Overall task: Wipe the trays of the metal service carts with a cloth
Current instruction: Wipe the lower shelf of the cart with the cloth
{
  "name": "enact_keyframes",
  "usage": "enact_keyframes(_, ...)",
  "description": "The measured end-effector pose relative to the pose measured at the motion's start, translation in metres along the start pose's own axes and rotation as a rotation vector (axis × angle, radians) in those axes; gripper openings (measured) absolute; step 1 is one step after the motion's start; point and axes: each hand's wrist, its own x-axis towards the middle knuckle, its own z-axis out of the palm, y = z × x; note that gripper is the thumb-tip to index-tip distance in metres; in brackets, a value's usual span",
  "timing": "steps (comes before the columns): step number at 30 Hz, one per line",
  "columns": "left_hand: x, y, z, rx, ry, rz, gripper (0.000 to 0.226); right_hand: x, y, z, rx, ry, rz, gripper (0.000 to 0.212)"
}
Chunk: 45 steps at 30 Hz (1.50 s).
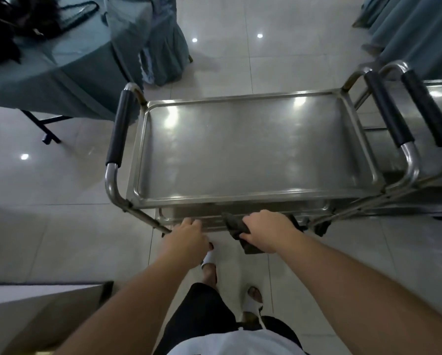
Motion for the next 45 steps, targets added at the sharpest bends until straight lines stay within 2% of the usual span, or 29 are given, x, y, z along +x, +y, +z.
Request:
enact_keyframes(4,-0.019,-0.01,0.024,0.015,-0.007,0.001,0.045,-0.019,-0.016,0.027,0.002,0.03,-0.016,0.04)
enact_keyframes(7,-0.024,-0.027,0.035,-0.01,-0.015,-0.007,0.047,-0.021,-0.033,0.043,0.014,-0.012,0.02,0.038)
enact_keyframes(16,-0.019,-0.114,0.05,-0.016,-0.118,-0.038,0.048,0.019,-0.105,0.067,0.12,-0.086,0.09,0.03)
enact_keyframes(21,-0.013,-0.154,0.064,0.0,-0.147,-0.075,0.044,0.042,-0.142,0.082,0.182,-0.069,0.103,0.031)
enact_keyframes(30,0.01,-0.167,0.09,-0.073,-0.142,-0.209,0.047,0.086,-0.142,0.104,0.171,-0.016,0.035,0.033)
enact_keyframes(36,0.053,-0.179,0.121,-0.174,-0.103,-0.267,0.052,0.143,-0.131,0.128,0.195,0.063,0.021,0.038)
enact_keyframes(40,0.104,-0.202,0.145,-0.21,-0.031,-0.286,0.052,0.192,-0.131,0.155,0.237,0.12,0.043,0.039)
enact_keyframes(45,0.176,-0.24,0.179,-0.376,0.079,-0.343,0.052,0.267,-0.143,0.184,0.25,0.231,0.032,0.034)
